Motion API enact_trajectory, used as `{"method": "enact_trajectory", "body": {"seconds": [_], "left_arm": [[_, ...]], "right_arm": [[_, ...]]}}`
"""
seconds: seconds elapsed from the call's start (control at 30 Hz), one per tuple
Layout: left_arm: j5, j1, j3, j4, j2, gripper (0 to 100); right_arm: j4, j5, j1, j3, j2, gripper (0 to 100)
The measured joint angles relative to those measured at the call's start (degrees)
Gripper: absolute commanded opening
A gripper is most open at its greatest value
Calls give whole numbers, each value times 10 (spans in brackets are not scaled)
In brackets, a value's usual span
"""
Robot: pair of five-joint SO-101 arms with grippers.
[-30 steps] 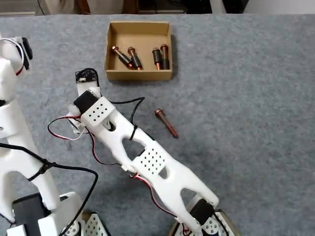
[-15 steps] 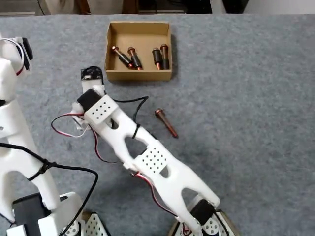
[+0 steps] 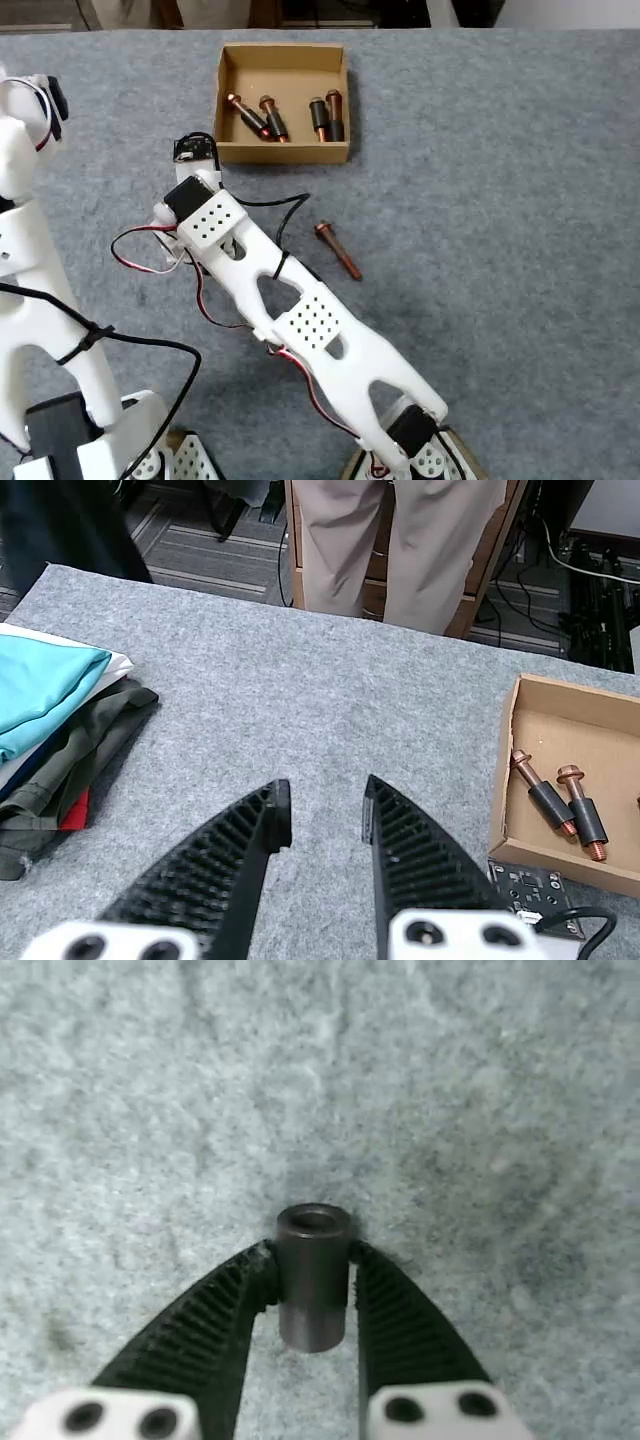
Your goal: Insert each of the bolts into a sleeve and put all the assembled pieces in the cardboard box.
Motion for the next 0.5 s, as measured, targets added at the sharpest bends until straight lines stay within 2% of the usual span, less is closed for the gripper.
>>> {"method": "enact_trajectory", "body": {"seconds": [0.33, 0.5], "left_arm": [[0, 0, 0, -3, 0, 129], [0, 0, 0, -4, 0, 129]], "right_arm": [[4, 19, 19, 1, -3, 1], [4, 58, 35, 2, -32, 1]]}}
